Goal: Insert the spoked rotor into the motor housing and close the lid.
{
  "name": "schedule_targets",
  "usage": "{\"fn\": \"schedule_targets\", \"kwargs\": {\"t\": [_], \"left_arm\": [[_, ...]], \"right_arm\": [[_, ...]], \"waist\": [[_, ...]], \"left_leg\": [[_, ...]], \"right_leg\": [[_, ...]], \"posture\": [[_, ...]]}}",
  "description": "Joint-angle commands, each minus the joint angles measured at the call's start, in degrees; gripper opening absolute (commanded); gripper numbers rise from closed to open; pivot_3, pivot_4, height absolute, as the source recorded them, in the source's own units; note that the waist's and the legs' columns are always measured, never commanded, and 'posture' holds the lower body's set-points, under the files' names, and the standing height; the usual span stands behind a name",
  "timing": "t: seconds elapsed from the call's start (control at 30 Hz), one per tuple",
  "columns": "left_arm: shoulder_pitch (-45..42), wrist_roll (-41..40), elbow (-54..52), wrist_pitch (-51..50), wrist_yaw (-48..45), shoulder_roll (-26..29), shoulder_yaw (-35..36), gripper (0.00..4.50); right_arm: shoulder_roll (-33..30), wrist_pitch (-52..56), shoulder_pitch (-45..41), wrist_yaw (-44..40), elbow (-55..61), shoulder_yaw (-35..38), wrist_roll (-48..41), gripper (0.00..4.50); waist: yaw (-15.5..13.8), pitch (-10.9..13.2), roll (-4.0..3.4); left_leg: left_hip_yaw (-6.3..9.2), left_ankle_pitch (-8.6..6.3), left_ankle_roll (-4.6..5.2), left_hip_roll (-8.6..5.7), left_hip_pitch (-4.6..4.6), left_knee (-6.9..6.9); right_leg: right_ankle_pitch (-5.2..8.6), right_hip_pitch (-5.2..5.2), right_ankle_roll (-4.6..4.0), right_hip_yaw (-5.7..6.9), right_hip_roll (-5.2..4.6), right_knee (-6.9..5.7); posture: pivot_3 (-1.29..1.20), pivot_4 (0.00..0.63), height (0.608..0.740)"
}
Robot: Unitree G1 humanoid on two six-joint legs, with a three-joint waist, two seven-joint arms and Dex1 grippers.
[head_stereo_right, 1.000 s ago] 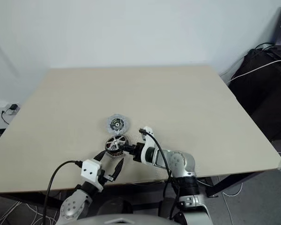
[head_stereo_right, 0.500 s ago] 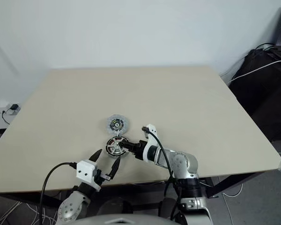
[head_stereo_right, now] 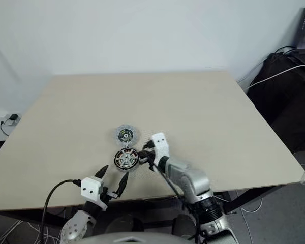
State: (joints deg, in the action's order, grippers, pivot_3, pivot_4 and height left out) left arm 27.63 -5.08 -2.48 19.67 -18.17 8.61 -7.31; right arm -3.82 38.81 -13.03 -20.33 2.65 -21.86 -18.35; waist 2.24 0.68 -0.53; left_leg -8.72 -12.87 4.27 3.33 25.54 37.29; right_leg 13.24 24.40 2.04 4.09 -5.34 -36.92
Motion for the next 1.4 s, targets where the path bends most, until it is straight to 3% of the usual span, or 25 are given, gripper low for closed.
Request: {"fn": "schedule_targets", "kwargs": {"t": [0.03, 0.43, 0.67, 0.93, 1.1, 1.2, 1.4], "left_arm": [[0.04, 0.02, -0.74, 1.31, -0.28, 0.14, 0.00, 4.50], [1.24, 1.09, -1.31, 0.83, -0.05, 0.22, -0.40, 4.50], [1.25, 1.11, -1.76, 0.36, 0.01, 0.15, -0.59, 4.50], [0.47, 1.01, -1.82, -0.34, -0.32, 0.22, -0.88, 4.50], [0.08, 0.91, -1.56, -0.40, -0.43, 0.33, -1.00, 4.50], [-0.35, 0.90, -1.11, -0.37, -0.46, 0.21, -1.13, 4.50], [-0.69, 0.97, -0.46, -0.05, -0.26, -0.15, -1.38, 4.50]], "right_arm": [[1.00, -6.06, -2.63, -2.14, -2.49, -3.38, 4.18, 0.05], [6.79, -12.58, -8.45, -2.56, -14.20, -3.93, 10.54, 0.05], [6.21, -8.23, -8.17, -3.02, -17.54, -4.99, 13.93, 0.05], [4.52, -8.89, -7.45, -7.78, -10.12, -5.15, 13.30, 0.05], [-1.23, -9.92, -9.75, -14.02, -3.34, -8.78, 15.69, 0.05], [-6.33, -10.30, -12.10, -18.09, -1.13, -12.44, 18.77, 0.65], [-12.77, -13.89, -15.98, -23.34, -1.55, -17.91, 25.23, 2.54]], "waist": [[-0.09, -0.04, 0.06], [-0.07, -0.10, 0.15], [-0.03, -0.12, 0.13], [-0.08, -0.42, 0.03], [-0.06, -0.41, 0.01], [-0.14, -0.42, 0.03], [-0.14, -0.43, 0.05]], "left_leg": [[0.00, 0.00, 0.00, 0.01, 0.00, 0.01], [-0.09, 0.01, -0.02, 0.11, 0.00, 0.06], [-0.18, 0.02, -0.04, 0.13, 0.00, 0.06], [-0.20, 0.02, -0.04, 0.15, 0.00, 0.05], [-0.19, 0.02, -0.04, 0.17, -0.01, 0.05], [-0.21, 0.02, -0.04, 0.16, -0.01, 0.06], [-0.20, 0.02, -0.04, 0.16, -0.01, 0.08]], "right_leg": [[0.00, -0.01, 0.00, 0.00, 0.02, 0.00], [-0.01, -0.01, -0.01, 0.00, 0.06, -0.02], [-0.02, 0.00, -0.01, -0.02, 0.04, -0.04], [-0.03, 0.02, -0.03, -0.02, 0.01, -0.06], [-0.03, 0.05, -0.04, -0.02, -0.02, -0.05], [-0.03, 0.04, -0.04, -0.02, -0.04, -0.04], [-0.03, 0.04, -0.04, -0.01, -0.06, -0.03]], "posture": [[0.00, 0.000, 0.740], [0.00, 0.000, 0.740], [0.00, 0.000, 0.740], [0.00, 0.000, 0.740], [0.00, 0.000, 0.740], [0.00, 0.000, 0.740], [0.00, 0.000, 0.740]]}}
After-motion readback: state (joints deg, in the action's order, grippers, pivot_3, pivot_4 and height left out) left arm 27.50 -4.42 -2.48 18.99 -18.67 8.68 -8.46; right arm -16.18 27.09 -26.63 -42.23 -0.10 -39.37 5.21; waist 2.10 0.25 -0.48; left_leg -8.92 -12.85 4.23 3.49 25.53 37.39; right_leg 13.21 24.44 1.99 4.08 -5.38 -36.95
